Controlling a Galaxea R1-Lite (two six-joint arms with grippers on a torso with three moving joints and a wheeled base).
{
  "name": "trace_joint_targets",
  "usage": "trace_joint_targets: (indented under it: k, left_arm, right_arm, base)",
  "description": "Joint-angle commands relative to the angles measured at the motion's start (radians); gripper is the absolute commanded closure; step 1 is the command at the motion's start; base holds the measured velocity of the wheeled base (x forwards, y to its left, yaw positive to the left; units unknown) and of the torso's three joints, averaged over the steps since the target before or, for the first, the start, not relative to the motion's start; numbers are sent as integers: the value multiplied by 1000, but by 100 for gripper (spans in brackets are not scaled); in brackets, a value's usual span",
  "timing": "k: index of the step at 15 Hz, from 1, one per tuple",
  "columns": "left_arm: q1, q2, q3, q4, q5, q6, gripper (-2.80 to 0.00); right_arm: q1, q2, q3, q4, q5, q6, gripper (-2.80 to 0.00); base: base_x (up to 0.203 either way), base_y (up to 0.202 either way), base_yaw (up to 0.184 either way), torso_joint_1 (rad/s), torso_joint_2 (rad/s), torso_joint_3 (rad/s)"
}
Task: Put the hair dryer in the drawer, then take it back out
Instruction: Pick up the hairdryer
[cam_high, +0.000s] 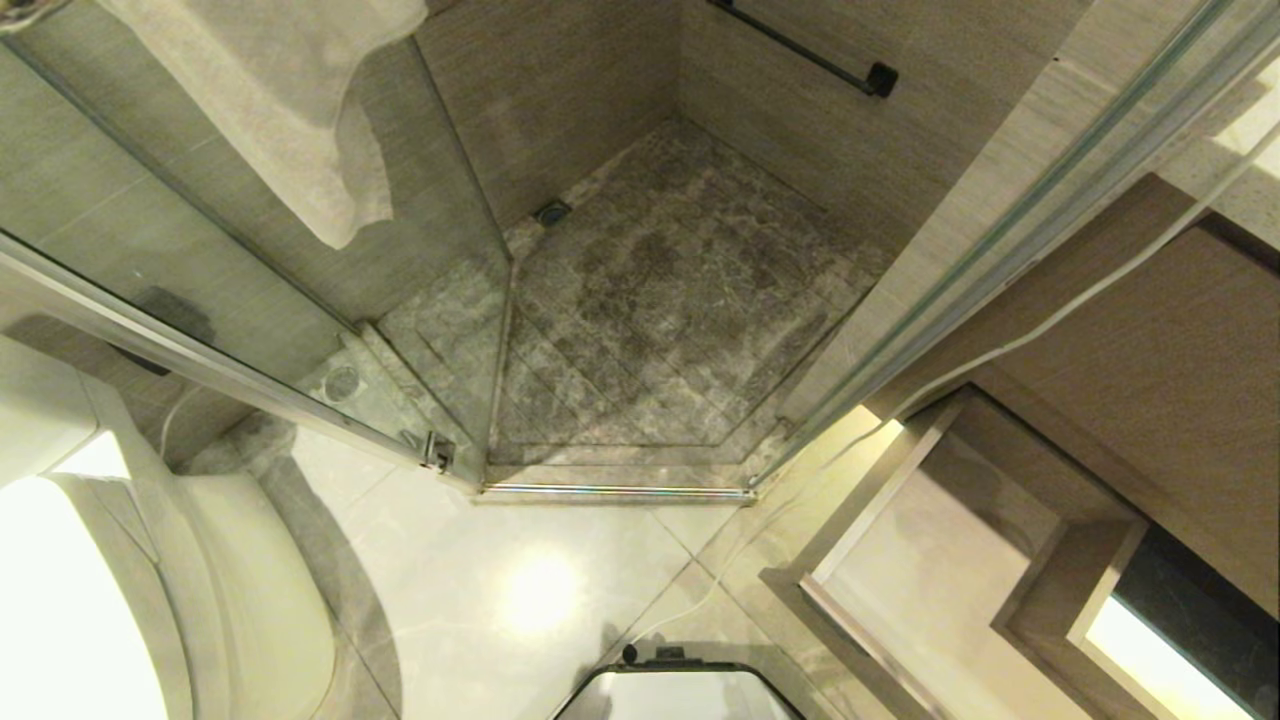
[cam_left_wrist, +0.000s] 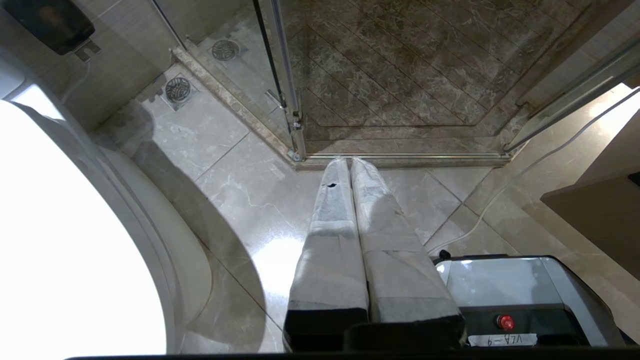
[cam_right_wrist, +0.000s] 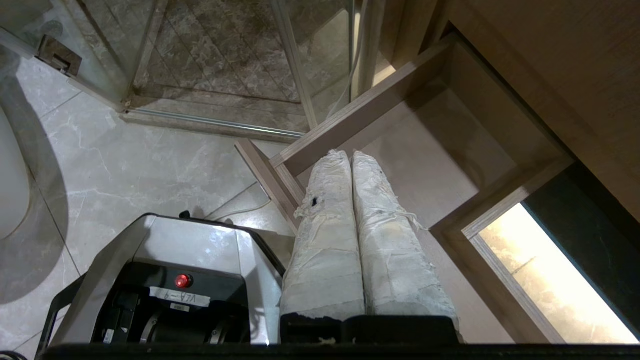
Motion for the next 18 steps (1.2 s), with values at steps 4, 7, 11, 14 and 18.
trace_joint_targets:
  k: [4, 7, 11, 14, 18]
  left_arm:
    - [0, 0, 0, 0, 0, 0, 0]
    - [0, 0, 1, 0, 0, 0, 0]
    - [-1, 0, 2, 0, 0, 0, 0]
    - [0, 0, 2, 0, 0, 0, 0]
    - [0, 0, 0, 0, 0, 0, 0]
  right_arm:
    - [1, -39, -1, -1, 3, 11, 0]
    - [1, -39, -1, 1, 2, 13, 0]
    - [1, -39, -1, 2, 0, 13, 0]
    - [1, -39, -1, 1, 5, 11, 0]
    - [1, -39, -1, 2, 0, 10, 0]
  base:
    - [0, 0, 0, 0, 0, 0]
    - [3, 6, -72, 3, 1, 3]
    - [4, 10, -173, 6, 8, 0]
    - [2, 10, -168, 4, 1, 5]
    - [1, 5, -60, 3, 3, 2]
